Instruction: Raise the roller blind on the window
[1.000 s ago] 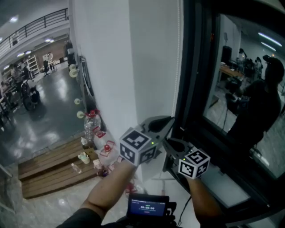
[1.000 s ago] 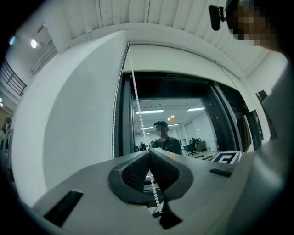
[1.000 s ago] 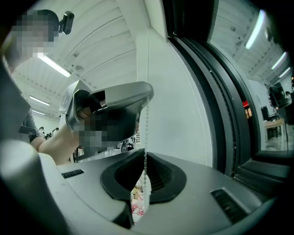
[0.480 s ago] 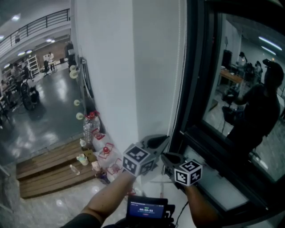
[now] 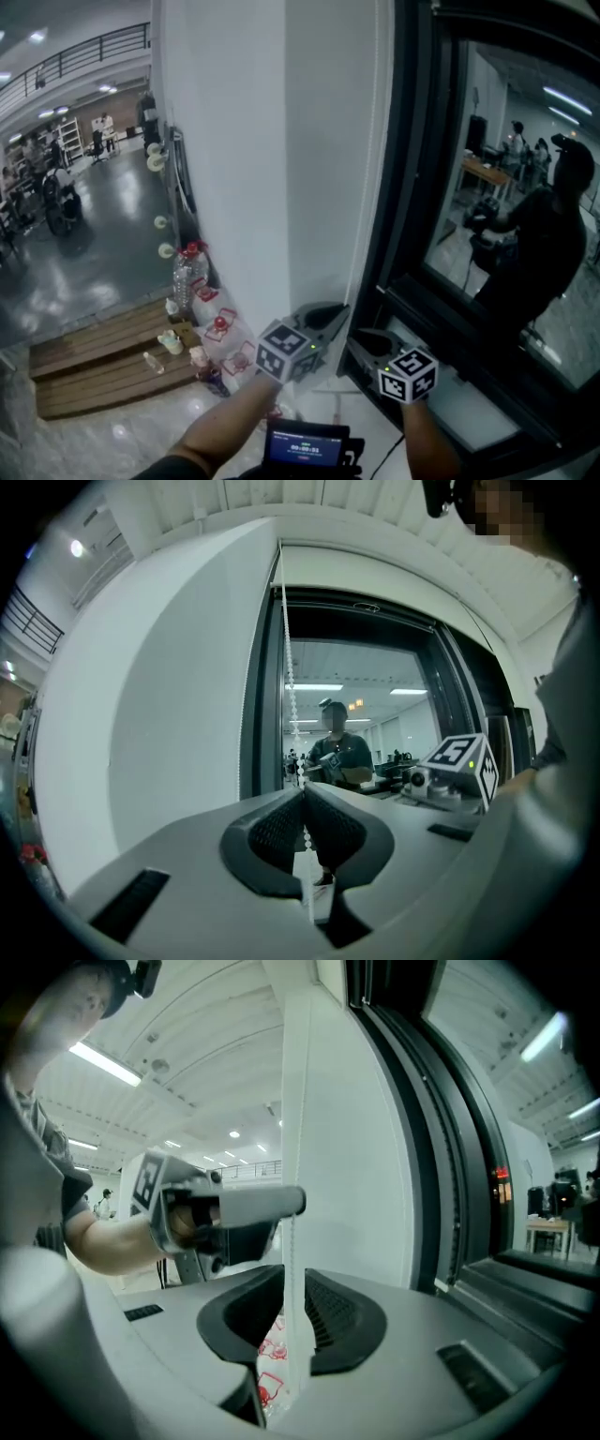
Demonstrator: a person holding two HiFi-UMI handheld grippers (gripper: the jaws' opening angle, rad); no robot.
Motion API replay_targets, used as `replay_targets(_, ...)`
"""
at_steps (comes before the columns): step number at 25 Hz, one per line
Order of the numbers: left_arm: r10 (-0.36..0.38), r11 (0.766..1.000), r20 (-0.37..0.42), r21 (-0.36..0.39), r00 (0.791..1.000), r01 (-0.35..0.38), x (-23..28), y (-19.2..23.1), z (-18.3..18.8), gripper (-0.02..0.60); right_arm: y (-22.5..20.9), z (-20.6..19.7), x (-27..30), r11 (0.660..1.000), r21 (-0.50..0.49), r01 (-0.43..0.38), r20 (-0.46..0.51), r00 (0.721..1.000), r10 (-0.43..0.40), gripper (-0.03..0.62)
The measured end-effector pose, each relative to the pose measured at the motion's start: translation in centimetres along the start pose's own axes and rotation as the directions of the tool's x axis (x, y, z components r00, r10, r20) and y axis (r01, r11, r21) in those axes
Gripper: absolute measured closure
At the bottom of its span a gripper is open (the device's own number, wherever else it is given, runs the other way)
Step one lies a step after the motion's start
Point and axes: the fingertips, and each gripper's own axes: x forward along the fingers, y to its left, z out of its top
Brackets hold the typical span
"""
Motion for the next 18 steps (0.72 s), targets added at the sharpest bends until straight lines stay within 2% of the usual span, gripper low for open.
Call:
replay_targets(4,0.0,1.0,0.001,-0.002,1.0,0.0,0.0,-0.2,-0.4,0.579,-0.4,5.0,-1.9,1.0,0.009,-0.023,0.103,0.994,0.022,0.507)
replay_targets(9,-0.045,0.998,-0.012,-0.044,0.999,0.045,0.3,-0.7,-1.0,0.58,0.5,10.4,-2.5,0.998,-0.034,-0.058,0.235,0.97,0.065,0.507)
replay_targets(12,-0.055,0.998,-0.029,-0.003,0.998,0.055,0.5,-1.3,-1.0,0.58,1.3,12.4,-1.7,0.996,-0.068,-0.056,0.271,0.96,0.072,0.507)
replay_targets(16,-0.064,0.998,-0.006,-0.03,0.998,0.064,0.4,-1.6,-1.0,0.58,2.0,13.8,-0.4,0.994,-0.094,-0.053,0.28,0.957,0.078,0.511)
replay_targets(18,-0.059,0.998,-0.006,-0.013,0.998,0.058,0.6,-1.6,-0.7,0.58,1.8,14.5,-0.2,0.995,-0.089,-0.047,0.297,0.952,0.072,0.593)
